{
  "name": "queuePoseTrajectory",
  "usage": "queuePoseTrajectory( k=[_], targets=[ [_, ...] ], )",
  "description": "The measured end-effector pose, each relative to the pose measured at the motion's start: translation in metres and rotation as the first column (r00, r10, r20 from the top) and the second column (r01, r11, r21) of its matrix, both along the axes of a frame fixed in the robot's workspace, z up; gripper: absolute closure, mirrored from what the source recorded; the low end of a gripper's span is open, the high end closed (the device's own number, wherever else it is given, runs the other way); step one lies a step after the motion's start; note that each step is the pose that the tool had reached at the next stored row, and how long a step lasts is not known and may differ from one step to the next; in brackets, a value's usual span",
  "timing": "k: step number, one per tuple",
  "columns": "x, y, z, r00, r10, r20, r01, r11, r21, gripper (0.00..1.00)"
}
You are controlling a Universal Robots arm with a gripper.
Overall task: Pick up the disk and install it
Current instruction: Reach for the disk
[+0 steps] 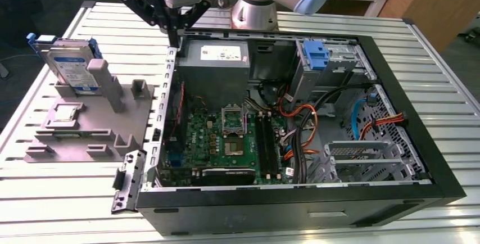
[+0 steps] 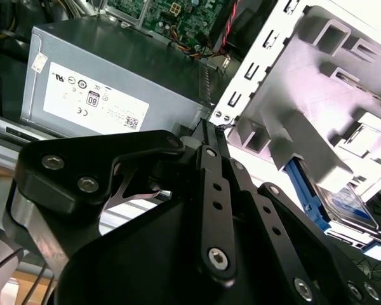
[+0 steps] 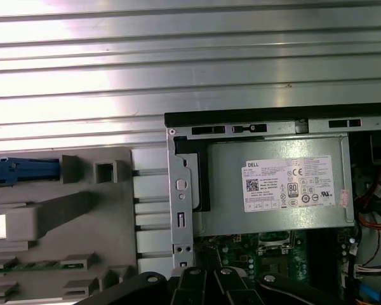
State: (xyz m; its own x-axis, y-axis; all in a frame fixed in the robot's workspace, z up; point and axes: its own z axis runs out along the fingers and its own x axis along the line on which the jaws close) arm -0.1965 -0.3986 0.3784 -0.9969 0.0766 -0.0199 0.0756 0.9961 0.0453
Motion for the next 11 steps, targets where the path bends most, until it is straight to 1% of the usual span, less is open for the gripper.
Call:
queuePoseTrajectory(
  k=[11],
  targets=[
    [-0.0056,0.0,-0.0003,1.0,0.0,-0.0003,0.0,1.0,0.0014,0.9]
  ],
)
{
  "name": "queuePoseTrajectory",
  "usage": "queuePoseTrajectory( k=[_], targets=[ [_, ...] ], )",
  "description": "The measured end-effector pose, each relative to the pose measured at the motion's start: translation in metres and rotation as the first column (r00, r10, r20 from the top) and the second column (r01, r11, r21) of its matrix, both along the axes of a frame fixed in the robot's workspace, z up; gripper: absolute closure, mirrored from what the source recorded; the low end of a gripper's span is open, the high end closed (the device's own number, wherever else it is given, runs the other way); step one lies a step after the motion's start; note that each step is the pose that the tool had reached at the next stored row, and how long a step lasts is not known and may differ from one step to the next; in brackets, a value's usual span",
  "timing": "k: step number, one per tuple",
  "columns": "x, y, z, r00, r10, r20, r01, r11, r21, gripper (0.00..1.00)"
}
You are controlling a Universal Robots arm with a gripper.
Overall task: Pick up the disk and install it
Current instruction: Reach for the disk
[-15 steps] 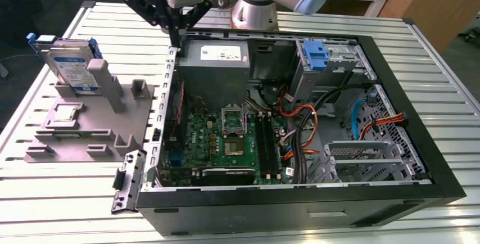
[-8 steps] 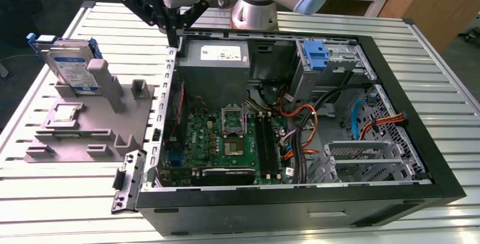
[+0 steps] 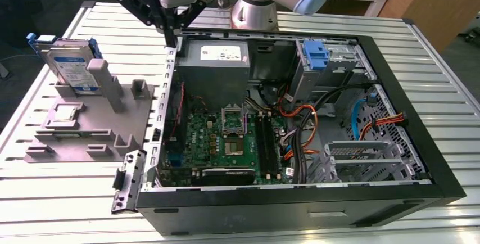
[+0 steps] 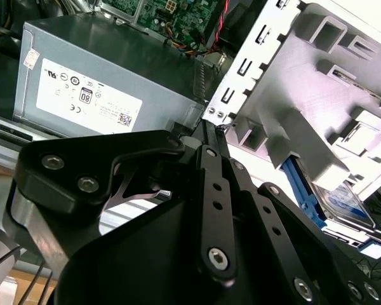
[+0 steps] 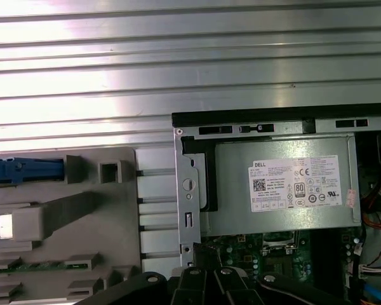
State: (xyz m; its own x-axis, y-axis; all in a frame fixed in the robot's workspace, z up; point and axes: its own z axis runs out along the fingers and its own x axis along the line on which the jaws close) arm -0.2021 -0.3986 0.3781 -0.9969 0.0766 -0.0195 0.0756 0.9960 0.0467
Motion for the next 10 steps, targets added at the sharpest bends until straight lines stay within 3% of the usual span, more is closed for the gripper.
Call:
queuePoseTrajectory(
  k=[10],
  targets=[
    [-0.0054,0.0,-0.0002,1.0,0.0,-0.0001,0.0,1.0,0.0012,0.9]
  ],
)
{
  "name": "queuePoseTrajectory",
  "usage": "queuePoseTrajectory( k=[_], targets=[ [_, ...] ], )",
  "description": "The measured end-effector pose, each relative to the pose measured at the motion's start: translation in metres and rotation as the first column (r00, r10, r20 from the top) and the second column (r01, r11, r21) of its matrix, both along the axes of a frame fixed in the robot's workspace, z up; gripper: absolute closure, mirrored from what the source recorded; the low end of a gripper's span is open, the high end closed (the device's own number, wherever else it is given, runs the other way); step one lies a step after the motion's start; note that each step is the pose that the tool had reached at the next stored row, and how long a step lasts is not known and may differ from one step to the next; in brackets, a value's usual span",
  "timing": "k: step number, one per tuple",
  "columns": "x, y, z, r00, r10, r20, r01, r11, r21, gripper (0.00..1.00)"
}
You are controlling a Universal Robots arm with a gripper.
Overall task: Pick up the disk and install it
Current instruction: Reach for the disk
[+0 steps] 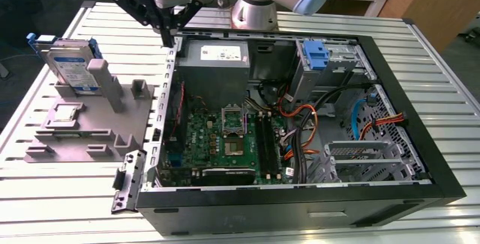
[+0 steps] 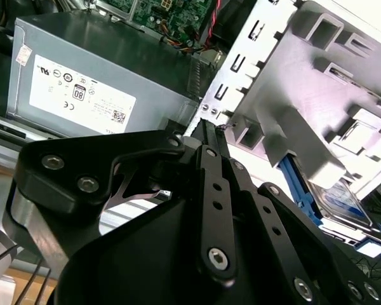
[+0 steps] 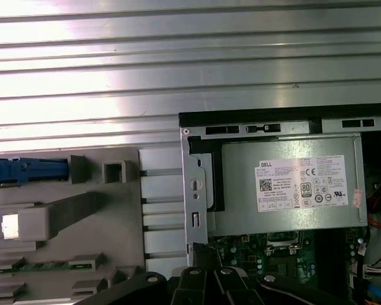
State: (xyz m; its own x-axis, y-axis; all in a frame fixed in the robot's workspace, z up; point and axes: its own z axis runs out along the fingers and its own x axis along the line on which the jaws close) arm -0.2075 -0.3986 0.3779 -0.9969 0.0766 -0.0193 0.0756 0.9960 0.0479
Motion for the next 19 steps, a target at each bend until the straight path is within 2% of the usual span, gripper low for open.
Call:
queuePoseTrajectory(
  k=[19],
  targets=[
    [-0.0098,0.0,-0.0003,1.0,0.0,-0.0002,0.0,1.0,0.0024,0.9]
  ],
)
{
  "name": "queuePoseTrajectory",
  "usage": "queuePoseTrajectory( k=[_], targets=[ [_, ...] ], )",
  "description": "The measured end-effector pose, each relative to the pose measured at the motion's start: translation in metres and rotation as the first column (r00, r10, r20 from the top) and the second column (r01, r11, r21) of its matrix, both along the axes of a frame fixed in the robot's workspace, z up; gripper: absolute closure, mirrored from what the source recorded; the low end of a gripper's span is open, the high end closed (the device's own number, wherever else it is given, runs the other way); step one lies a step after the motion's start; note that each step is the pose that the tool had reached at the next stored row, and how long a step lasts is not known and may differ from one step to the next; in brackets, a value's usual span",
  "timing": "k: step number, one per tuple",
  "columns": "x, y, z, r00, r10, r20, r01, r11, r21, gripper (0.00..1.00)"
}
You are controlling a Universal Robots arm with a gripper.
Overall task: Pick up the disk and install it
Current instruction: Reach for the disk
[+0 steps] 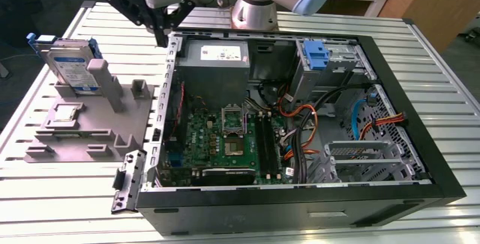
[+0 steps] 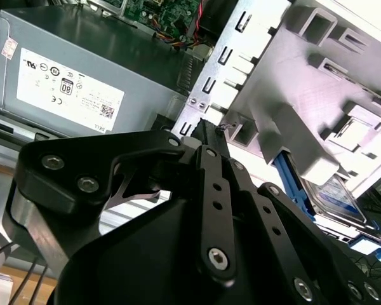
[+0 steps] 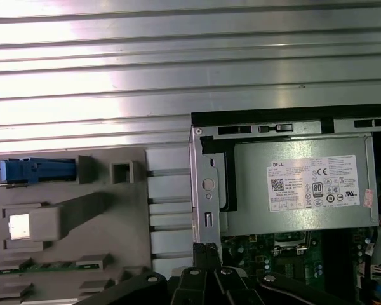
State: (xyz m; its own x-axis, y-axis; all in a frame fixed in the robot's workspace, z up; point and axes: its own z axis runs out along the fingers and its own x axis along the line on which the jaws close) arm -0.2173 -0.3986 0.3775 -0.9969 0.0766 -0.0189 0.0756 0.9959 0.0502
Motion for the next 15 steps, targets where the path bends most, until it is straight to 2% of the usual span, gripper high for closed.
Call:
queuePoseTrajectory(
  k=[15],
  targets=[
    [-0.0066,0.0,-0.0003,1.0,0.0,-0.0002,0.0,1.0,0.0014,0.9]
  ],
)
